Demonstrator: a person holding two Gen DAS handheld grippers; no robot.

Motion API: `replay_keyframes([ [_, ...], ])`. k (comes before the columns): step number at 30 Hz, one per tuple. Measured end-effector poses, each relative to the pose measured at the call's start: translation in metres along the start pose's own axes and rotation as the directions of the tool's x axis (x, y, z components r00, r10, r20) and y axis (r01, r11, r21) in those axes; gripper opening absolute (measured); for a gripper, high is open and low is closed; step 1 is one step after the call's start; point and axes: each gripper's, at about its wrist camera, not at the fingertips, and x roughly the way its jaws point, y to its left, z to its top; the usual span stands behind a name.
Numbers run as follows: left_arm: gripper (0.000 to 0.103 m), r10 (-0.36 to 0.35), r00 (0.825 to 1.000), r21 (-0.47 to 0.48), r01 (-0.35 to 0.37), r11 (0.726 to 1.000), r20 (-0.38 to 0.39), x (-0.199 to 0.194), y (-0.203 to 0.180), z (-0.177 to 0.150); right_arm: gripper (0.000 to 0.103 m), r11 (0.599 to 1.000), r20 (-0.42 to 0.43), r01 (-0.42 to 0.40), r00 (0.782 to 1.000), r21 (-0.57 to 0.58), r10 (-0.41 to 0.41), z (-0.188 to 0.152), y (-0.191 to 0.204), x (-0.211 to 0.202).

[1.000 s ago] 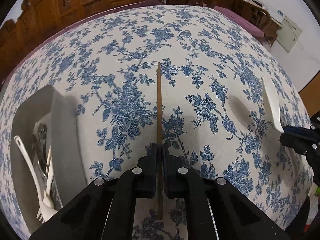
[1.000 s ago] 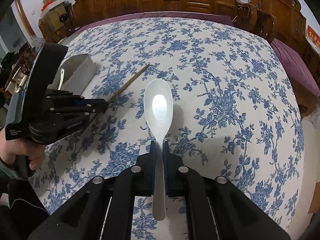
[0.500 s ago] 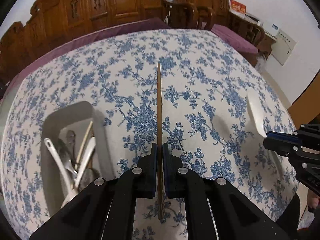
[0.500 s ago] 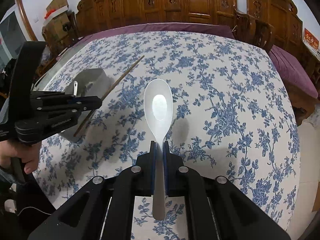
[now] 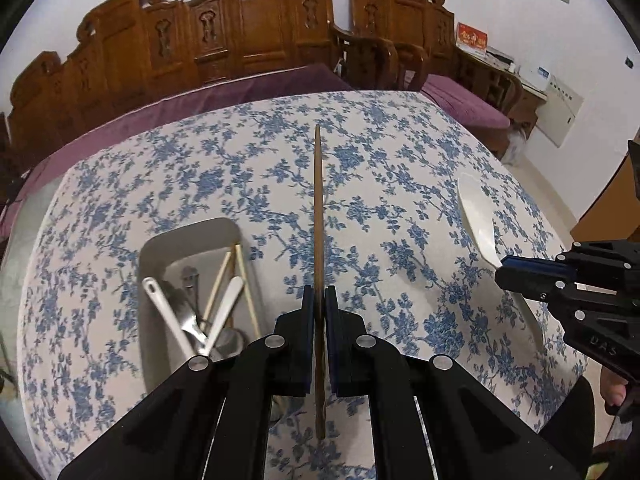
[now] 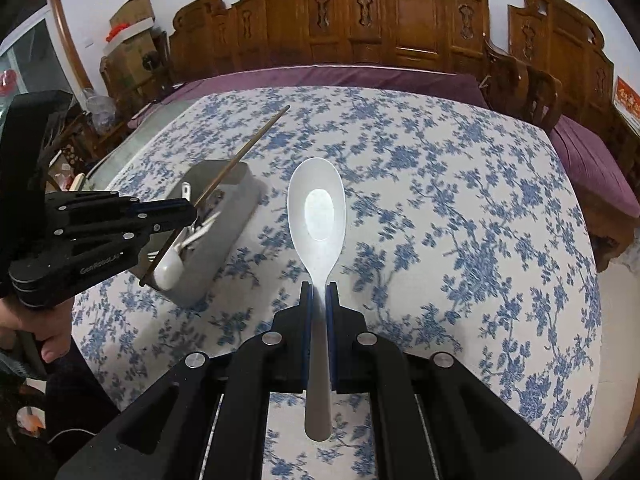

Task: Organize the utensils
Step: 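Carry the chopstick over the tray with the left tool while the right tool carries the spoon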

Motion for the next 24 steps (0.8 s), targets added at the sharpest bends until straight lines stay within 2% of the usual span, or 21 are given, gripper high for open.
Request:
replay_keyframes([
  [10, 0.005, 0.031, 0.999, -0.01, -0.031, 0.999, -0.024, -0.007, 0.043, -0.021, 0.008, 0.999, -0.003, -0.031, 1.0, -0.03, 0.031, 0.012, 0.031, 0.012],
  [24, 0.005, 0.06, 0.991, -0.06, -0.068, 0.996, -0.118, 0.022, 0.097, -0.051, 0.008, 0.996, -0.029, -0.066, 0.998, -0.059, 0.064, 0.021, 0.064, 0.034],
])
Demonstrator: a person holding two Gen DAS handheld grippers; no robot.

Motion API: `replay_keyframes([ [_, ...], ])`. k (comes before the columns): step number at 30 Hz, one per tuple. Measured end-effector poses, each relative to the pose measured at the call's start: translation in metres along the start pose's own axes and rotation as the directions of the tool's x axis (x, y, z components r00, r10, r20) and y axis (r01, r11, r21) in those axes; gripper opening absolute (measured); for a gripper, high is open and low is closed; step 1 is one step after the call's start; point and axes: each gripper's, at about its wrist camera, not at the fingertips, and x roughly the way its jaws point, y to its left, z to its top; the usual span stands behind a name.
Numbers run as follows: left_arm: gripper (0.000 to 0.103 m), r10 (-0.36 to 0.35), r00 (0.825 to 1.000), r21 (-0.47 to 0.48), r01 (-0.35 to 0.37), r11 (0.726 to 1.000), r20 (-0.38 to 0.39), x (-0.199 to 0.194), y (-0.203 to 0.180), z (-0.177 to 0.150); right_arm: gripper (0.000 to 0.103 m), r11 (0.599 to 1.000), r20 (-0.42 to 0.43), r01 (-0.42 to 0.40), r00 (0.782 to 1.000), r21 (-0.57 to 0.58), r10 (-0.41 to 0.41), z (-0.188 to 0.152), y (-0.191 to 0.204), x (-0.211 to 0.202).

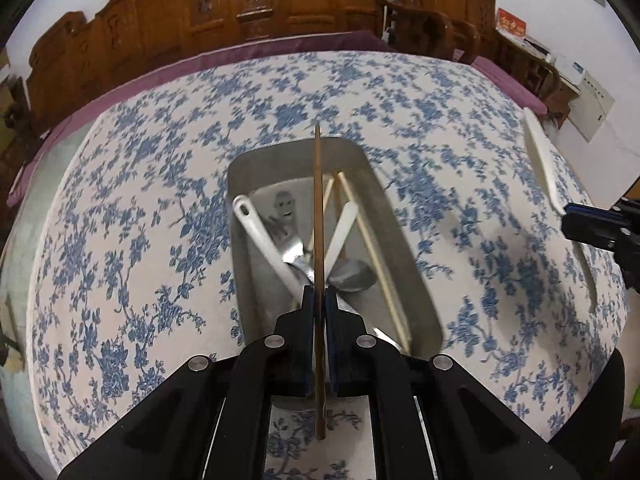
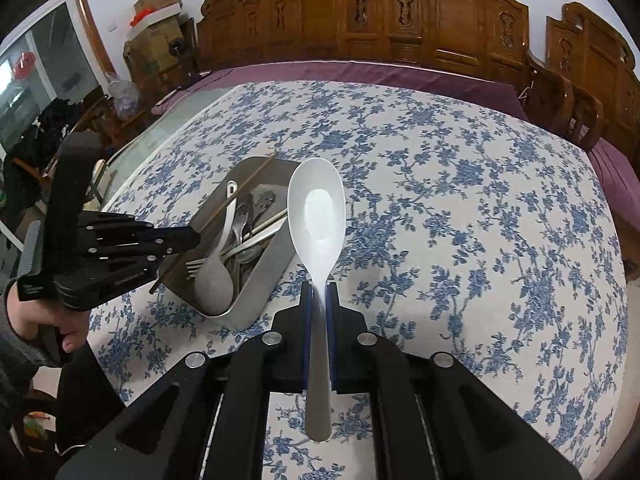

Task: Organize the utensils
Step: 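Carry the chopstick over the tray with the left tool while the right tool carries the spoon, then release the chopstick into the tray while the right tool lowers the white spoon in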

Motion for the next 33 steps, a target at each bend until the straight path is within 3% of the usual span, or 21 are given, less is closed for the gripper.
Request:
replay_keyframes([
  [17, 0.005, -0.016, 1.0, -0.036, 0.016, 0.999, -0.017, 0.027, 0.013, 0.007, 0.008, 0.999, -0.017, -0.032, 0.999, -0.023, 0.032, 0.014, 0.024, 0.019],
  [33, 0.004, -0.01, 0.996, -0.065, 0.015, 0.998, 0.085, -0.025, 0.043, 0.004, 0.008, 0.995, 0.002, -0.101, 0.995, -0.007, 0.101, 0.045, 0.063, 0.052],
])
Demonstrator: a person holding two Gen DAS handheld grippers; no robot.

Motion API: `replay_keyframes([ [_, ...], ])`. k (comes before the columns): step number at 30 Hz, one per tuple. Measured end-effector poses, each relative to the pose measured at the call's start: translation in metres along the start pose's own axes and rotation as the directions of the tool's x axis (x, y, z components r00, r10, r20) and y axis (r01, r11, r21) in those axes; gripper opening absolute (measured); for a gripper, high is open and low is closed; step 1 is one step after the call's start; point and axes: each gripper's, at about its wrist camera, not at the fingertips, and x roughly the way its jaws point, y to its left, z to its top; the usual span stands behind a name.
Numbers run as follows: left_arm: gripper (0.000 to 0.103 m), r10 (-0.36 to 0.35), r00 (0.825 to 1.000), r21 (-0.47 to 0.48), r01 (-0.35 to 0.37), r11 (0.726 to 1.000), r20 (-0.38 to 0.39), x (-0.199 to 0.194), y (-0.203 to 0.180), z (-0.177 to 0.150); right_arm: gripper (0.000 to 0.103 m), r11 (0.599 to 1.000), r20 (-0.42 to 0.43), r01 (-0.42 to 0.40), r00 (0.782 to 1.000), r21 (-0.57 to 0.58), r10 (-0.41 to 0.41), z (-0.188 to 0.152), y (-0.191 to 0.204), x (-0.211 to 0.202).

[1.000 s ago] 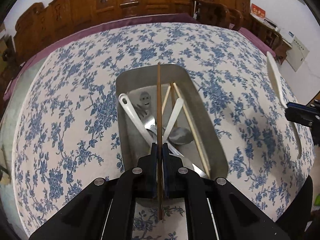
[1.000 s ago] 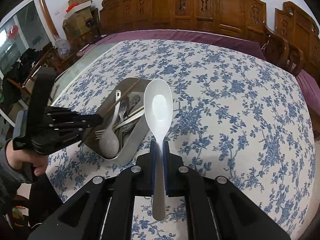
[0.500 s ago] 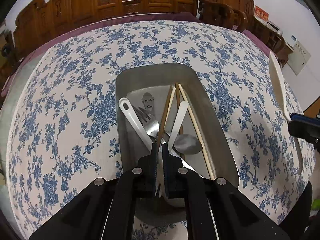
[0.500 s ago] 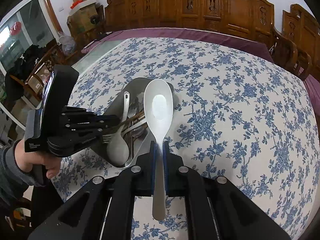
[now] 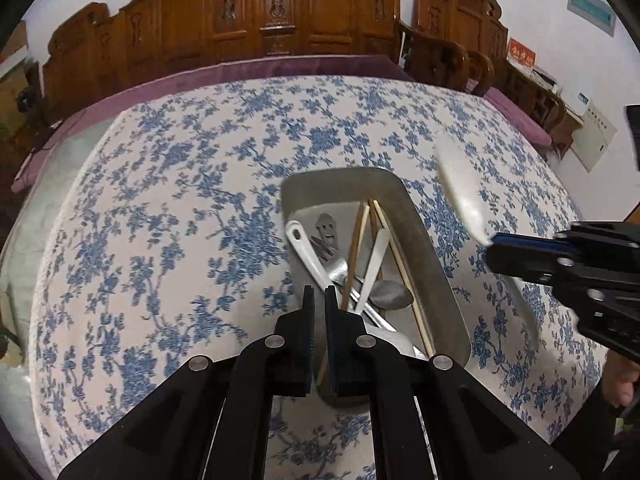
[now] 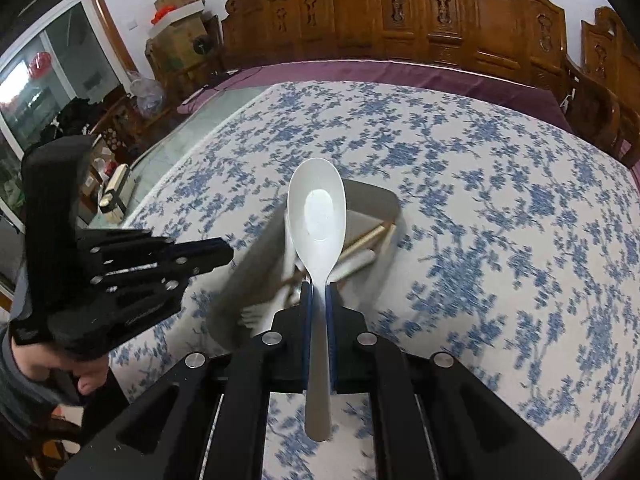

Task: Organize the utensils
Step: 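Release the chopstick into the tray while the right tool lowers the white spoon in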

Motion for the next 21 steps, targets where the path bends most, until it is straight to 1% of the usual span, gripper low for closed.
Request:
replay_keyframes([
  [9, 0.005, 0.012, 0.999, -0.034, -0.01, 0.999, 0.05, -0.025, 0.022, -0.002, 0.008, 0.999, -0.027, 0.004, 1.0, 0.049, -0.003, 0.013, 0.01, 0.04],
  [11, 0.005, 0.014, 0.998, -0.041, -0.012, 0.999, 0.058, -0.028, 0.025, -0.003, 0.008, 0.999, -0.04, 0.024, 0.999, 0.04, -0.023, 0.015, 0.012, 0.05],
  [18, 0.005, 0.023, 0.997, -0.053, -0.019, 0.998, 0.069, -0.035, 0.034, -0.005, 0.008, 0.994, -0.088, 0.045, 0.995, 0.098, -0.037, 0.024, 0.002, 0.084],
  [21, 0.005, 0.023, 0.997, -0.063, -0.019, 0.998, 0.069, -0.035, 0.038, -0.006, 0.008, 0.993, -0.101, 0.063, 0.993, 0.1, -0.053, 0.025, -0.001, 0.093],
])
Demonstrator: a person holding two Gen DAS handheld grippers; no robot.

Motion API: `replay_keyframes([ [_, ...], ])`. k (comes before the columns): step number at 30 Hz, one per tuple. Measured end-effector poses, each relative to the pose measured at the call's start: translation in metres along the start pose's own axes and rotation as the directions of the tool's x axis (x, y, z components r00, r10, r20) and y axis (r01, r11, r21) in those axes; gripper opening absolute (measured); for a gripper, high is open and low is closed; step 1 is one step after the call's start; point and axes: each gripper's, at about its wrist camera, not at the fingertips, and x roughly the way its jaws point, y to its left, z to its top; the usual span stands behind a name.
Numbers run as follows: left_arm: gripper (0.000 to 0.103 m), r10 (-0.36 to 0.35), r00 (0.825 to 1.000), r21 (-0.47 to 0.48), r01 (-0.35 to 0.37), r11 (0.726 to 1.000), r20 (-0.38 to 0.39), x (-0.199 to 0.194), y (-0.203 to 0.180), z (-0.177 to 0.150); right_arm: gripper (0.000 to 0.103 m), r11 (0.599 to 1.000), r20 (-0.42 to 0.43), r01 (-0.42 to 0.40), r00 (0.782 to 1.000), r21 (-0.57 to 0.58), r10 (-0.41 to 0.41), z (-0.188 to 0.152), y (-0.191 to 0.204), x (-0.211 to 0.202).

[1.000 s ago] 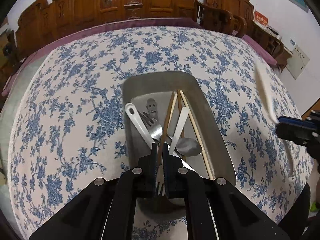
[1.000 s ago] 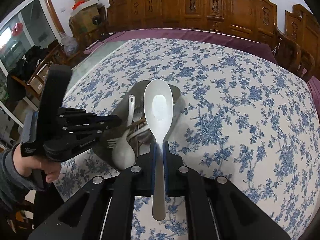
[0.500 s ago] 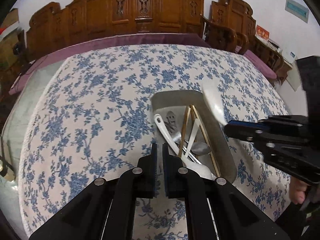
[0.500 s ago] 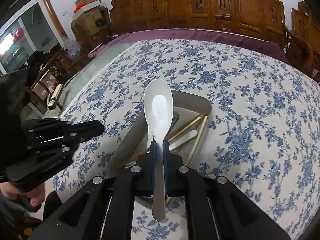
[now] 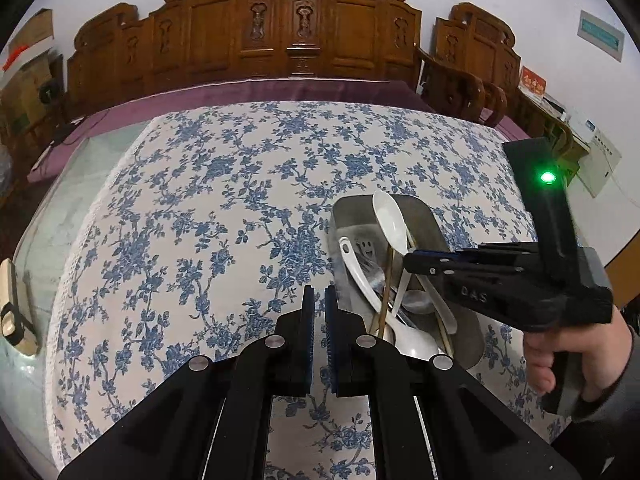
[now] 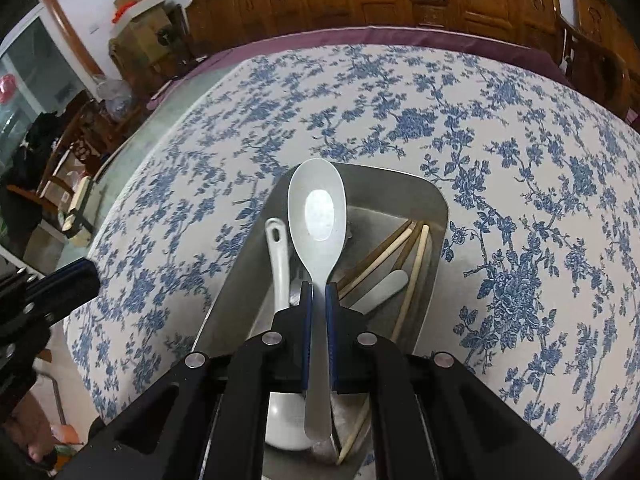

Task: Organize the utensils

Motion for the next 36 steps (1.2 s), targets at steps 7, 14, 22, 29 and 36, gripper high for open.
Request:
replay_keyframes([
  [7, 0.005, 0.005, 1.0, -0.01, -0.005, 1.0, -0.002, 0.001, 0.004, -0.003, 0.009, 1.0, -0.009, 0.005, 1.0, -0.012, -0.005, 0.0, -0.001, 0.008],
  [14, 0.005, 0.009, 1.0, -0.011, -0.009, 1.0, 0.002, -0.004, -0.001, -0.003, 0.009, 0.999, 0.026, -0.019, 0.999, -0.04, 0.02, -0.002, 0.003, -0.01],
  [22, 0.005, 0.017, 0.999, -0.007, -0.017, 1.0, 0.031, -0.026, -0.016, -0.009, 0.009, 0.998, 0.1, -0.035, 0.994, -0.051, 0.04, -0.031, 0.005, -0.062],
  [29, 0.005, 0.033, 0.998, 0.009, -0.034, 0.999, 0.058, -0.049, -0.042, -0.023, 0.018, 0.999, 0.183, -0.018, 0.983, -0.048, 0.027, -0.075, -0.003, -0.121],
  [36, 0.031, 0.034, 0.995, 0.01, -0.035, 0.999, 0.097, -0.07, -0.07, -0.045, 0.057, 0.999, 0.276, 0.037, 0.961, -0.015, -0.031, -0.122, -0.023, -0.176],
])
